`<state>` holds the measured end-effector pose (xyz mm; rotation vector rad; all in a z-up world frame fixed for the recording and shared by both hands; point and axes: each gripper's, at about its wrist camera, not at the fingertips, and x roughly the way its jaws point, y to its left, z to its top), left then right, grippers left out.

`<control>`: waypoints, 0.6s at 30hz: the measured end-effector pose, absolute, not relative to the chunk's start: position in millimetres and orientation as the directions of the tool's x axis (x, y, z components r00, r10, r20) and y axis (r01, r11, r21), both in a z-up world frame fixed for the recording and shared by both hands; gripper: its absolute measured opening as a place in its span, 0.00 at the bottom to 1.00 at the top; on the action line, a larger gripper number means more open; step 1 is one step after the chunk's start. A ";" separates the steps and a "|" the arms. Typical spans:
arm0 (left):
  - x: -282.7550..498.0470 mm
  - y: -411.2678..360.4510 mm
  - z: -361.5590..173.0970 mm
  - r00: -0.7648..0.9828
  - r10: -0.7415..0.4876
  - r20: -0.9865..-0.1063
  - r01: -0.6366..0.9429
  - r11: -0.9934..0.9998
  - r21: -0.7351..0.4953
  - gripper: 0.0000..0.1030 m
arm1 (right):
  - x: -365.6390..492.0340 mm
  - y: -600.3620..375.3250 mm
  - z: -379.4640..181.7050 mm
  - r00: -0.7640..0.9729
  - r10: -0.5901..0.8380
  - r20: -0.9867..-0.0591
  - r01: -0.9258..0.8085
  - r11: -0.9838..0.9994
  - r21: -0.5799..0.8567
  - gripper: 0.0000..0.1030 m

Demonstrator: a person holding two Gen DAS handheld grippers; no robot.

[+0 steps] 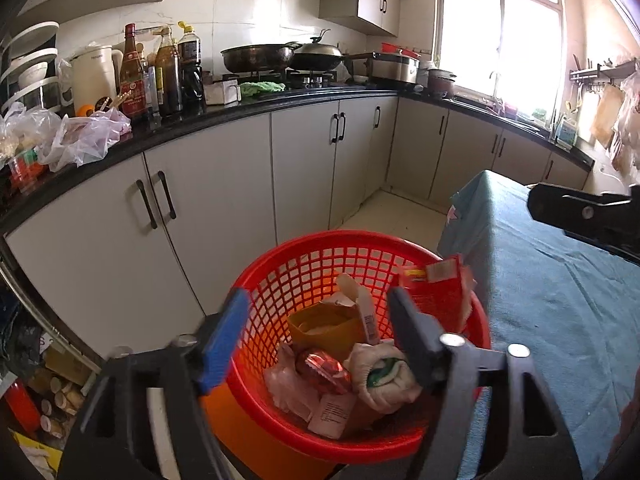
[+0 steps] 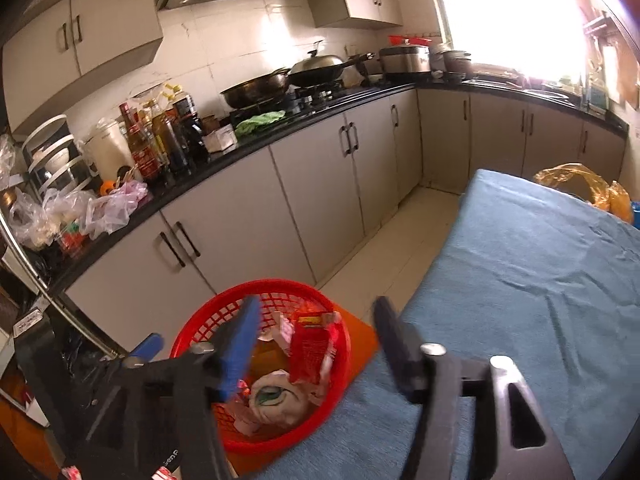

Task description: Collect trash

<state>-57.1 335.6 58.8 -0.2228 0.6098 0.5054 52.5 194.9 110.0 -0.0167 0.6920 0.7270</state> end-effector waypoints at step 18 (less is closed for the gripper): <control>-124.3 287.5 85.3 0.609 0.652 -0.452 -0.657 0.734 0.173 1.00 | -34.0 128.7 91.8 0.730 0.378 -0.569 -0.579 0.785 -0.221 0.91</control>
